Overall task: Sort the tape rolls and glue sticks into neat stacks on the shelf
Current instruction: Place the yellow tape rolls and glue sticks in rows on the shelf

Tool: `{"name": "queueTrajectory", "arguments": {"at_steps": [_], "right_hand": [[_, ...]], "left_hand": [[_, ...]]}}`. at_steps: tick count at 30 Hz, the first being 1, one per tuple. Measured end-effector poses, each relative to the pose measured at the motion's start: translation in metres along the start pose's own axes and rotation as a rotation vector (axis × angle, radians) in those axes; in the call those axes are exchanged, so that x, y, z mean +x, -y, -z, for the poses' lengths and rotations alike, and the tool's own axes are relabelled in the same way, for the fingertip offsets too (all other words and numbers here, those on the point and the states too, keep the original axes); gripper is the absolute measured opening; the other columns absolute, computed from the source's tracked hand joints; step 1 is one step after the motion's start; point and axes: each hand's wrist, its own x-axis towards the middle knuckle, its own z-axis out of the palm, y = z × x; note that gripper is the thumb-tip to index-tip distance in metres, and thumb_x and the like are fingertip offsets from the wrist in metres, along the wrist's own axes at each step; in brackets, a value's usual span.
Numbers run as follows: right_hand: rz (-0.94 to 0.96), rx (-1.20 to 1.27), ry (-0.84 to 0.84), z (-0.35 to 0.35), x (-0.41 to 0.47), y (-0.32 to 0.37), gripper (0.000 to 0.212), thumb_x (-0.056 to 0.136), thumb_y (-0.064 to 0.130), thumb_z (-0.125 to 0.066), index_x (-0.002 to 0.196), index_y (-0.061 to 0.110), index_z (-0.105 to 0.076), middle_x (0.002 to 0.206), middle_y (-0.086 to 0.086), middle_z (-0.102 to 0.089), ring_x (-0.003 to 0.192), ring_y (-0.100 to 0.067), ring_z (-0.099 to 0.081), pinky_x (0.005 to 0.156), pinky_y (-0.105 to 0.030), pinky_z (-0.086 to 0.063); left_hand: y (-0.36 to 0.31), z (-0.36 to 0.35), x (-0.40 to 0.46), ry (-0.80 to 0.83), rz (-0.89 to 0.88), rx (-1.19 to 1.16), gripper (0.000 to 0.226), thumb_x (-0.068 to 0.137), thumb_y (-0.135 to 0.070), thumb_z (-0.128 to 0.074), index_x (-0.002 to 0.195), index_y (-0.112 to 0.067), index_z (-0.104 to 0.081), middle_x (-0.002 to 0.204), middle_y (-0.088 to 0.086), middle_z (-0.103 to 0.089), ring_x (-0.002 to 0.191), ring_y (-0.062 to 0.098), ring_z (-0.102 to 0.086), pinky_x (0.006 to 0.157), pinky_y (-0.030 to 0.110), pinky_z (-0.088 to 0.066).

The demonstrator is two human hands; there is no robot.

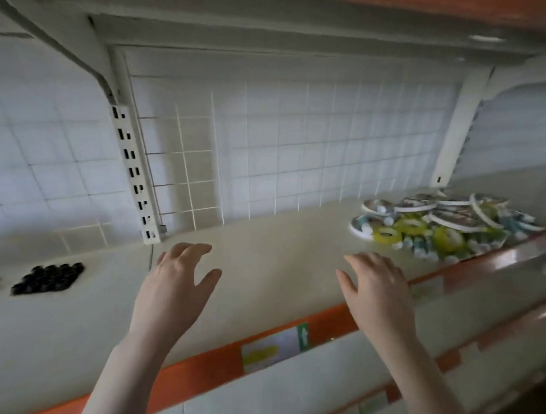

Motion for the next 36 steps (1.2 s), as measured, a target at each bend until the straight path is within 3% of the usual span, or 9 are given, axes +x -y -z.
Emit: {"name": "queueTrajectory", "arguments": {"at_steps": [12,17,21,28,36], "right_hand": [[-0.046,0.05,0.022,-0.021,0.06,-0.161,0.021,0.073,0.011,-0.075,0.092,0.006,-0.07,0.087,-0.012,-0.067,0.08,-0.036,-0.063,0.068,-0.044,-0.054],[0.015,0.13,-0.025,-0.03,0.079,-0.218,0.019,0.074,0.008,-0.073,0.093,0.002,-0.071,0.087,-0.013,-0.068,0.08,-0.034,-0.063,0.069,-0.044,-0.055],[0.113,0.156,0.121,-0.036,0.091,-0.262,0.019,0.076,0.014,-0.07,0.093,0.006,-0.07,0.082,-0.01,-0.069,0.077,-0.031,-0.063,0.068,-0.044,-0.055],[0.189,0.185,0.229,-0.033,0.103,-0.285,0.013,0.07,0.018,-0.075,0.073,0.008,-0.068,0.059,-0.003,-0.06,0.057,-0.024,-0.058,0.056,-0.033,-0.051],[0.207,0.306,0.204,-0.025,0.105,-0.283,0.007,0.074,0.016,-0.069,0.076,0.009,-0.069,0.066,0.0,-0.061,0.065,-0.024,-0.059,0.062,-0.036,-0.051]], "left_hand": [[-0.127,-0.111,0.064,0.061,-0.052,-0.016,0.039,0.085,-0.033,-0.063,0.123,-0.021,-0.058,0.124,-0.004,-0.056,0.114,0.018,-0.051,0.087,0.032,-0.042],[-0.176,-0.151,0.071,0.033,0.022,0.013,0.037,0.086,-0.033,-0.062,0.122,-0.022,-0.058,0.121,-0.005,-0.057,0.111,0.017,-0.053,0.083,0.028,-0.039],[-0.215,-0.182,0.066,0.025,0.154,0.058,0.037,0.087,-0.035,-0.061,0.122,-0.023,-0.058,0.123,-0.004,-0.057,0.112,0.019,-0.052,0.086,0.03,-0.039],[-0.261,-0.209,0.068,0.023,0.24,0.116,0.037,0.089,-0.036,-0.057,0.124,-0.025,-0.056,0.125,-0.004,-0.055,0.114,0.018,-0.052,0.086,0.027,-0.037],[-0.264,-0.216,0.097,0.054,0.256,0.165,0.032,0.091,-0.035,-0.054,0.12,-0.022,-0.059,0.118,-0.001,-0.061,0.106,0.018,-0.057,0.083,0.029,-0.042]]}}
